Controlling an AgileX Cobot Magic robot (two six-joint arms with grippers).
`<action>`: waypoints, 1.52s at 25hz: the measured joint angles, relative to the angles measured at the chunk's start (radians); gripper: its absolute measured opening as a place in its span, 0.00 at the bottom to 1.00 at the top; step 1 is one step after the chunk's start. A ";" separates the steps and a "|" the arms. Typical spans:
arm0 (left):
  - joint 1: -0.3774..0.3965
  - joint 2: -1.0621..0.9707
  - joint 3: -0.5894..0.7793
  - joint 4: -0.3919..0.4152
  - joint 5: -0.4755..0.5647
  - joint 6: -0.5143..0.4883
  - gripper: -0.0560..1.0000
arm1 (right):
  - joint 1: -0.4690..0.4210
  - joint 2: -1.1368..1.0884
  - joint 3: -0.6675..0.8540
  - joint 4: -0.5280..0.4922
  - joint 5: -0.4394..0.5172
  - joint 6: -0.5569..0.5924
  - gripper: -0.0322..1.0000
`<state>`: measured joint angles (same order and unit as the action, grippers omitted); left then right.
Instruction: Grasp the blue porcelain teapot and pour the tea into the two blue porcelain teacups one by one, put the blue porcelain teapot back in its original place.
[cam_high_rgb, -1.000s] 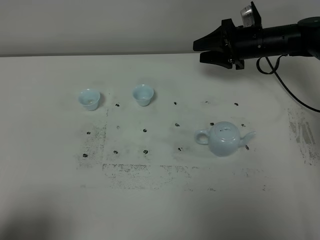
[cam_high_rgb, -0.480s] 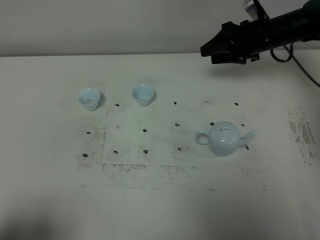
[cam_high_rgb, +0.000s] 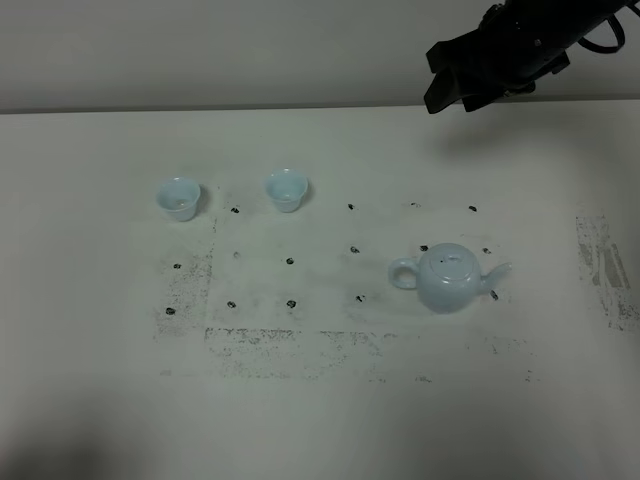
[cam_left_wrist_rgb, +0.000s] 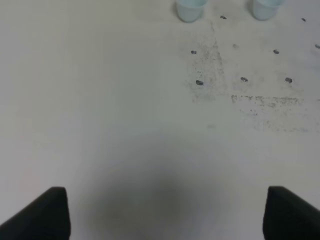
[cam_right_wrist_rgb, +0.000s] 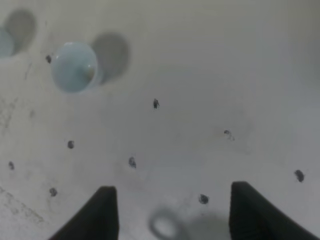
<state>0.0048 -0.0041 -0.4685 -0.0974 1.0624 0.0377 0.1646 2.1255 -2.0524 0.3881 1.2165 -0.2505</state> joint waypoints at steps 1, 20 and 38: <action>0.000 0.000 0.000 0.000 0.000 0.000 0.76 | 0.020 -0.014 0.000 -0.042 0.000 0.020 0.49; 0.000 0.000 0.000 0.000 0.004 0.000 0.76 | 0.197 -0.431 0.592 -0.145 0.003 0.131 0.49; 0.000 0.000 0.000 0.000 0.007 0.000 0.76 | 0.199 -0.201 0.630 0.044 -0.448 0.172 0.49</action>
<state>0.0048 -0.0041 -0.4685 -0.0974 1.0692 0.0377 0.3631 1.9245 -1.4221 0.4324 0.7680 -0.0782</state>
